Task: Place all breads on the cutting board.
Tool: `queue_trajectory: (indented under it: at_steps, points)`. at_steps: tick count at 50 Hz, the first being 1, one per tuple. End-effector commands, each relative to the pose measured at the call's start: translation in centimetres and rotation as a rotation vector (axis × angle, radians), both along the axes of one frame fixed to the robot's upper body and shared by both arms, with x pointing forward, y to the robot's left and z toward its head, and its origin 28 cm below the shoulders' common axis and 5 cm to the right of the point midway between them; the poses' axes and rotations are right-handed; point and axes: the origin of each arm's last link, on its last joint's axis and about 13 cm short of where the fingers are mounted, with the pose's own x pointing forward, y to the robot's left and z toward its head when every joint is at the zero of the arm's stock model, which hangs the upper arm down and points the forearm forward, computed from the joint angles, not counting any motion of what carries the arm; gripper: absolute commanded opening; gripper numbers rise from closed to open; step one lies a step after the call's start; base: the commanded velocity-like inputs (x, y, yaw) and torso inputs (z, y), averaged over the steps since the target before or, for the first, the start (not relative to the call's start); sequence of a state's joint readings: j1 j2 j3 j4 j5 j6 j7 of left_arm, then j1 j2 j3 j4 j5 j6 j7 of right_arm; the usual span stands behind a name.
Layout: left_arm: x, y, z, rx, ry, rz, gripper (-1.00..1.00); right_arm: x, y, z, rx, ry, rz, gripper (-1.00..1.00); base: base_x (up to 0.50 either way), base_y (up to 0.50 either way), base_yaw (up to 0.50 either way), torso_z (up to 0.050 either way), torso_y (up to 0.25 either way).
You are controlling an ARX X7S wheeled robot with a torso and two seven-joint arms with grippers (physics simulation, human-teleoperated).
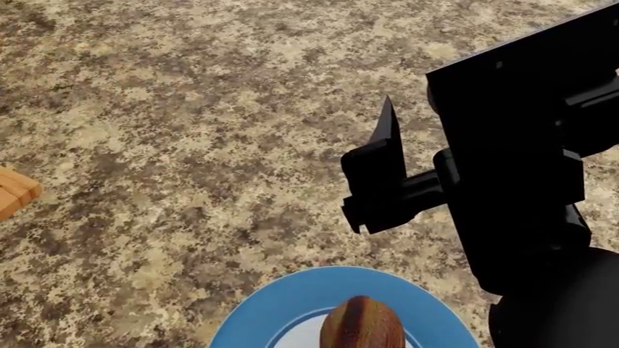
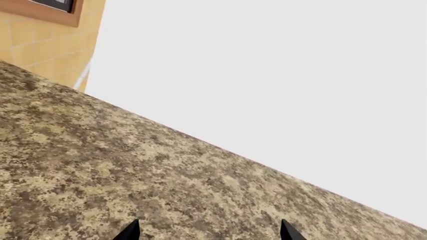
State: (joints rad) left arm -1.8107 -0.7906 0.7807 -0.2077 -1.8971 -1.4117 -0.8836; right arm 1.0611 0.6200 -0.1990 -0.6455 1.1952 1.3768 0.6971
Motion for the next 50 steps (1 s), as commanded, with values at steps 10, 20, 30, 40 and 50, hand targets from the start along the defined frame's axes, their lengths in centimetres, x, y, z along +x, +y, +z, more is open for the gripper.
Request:
queue_trajectory:
  at_steps: [10, 20, 30, 40, 50]
  points:
    - [4.4, 3.2, -0.8, -0.036, 0.011, 0.161, -1.0, 0.6, -0.3, 0.8, 0.014, -0.003, -0.026, 1.0, 0.0, 0.0, 0.0, 0.0, 0.001]
    - [4.7, 4.3, -0.4, -0.03, 0.032, 0.216, -1.0, 0.6, -0.2, 1.1, 0.01, -0.002, -0.023, 1.0, 0.0, 0.0, 0.0, 0.0, 0.0]
    - [6.9, 5.2, -0.1, -0.024, 0.02, 0.282, -1.0, 0.8, -0.1, 0.9, 0.008, 0.005, -0.018, 1.0, 0.0, 0.0, 0.0, 0.0, 0.0]
    - [8.3, 6.5, -0.2, -0.002, 0.016, 0.367, -1.0, 0.6, -0.3, 0.7, 0.01, 0.01, -0.019, 1.0, 0.0, 0.0, 0.0, 0.0, 0.001]
    - [7.5, 8.6, 1.2, 0.001, 0.003, 0.462, -1.0, 0.6, -0.3, 0.6, 0.012, 0.012, -0.021, 1.0, 0.0, 0.0, 0.0, 0.0, 0.0]
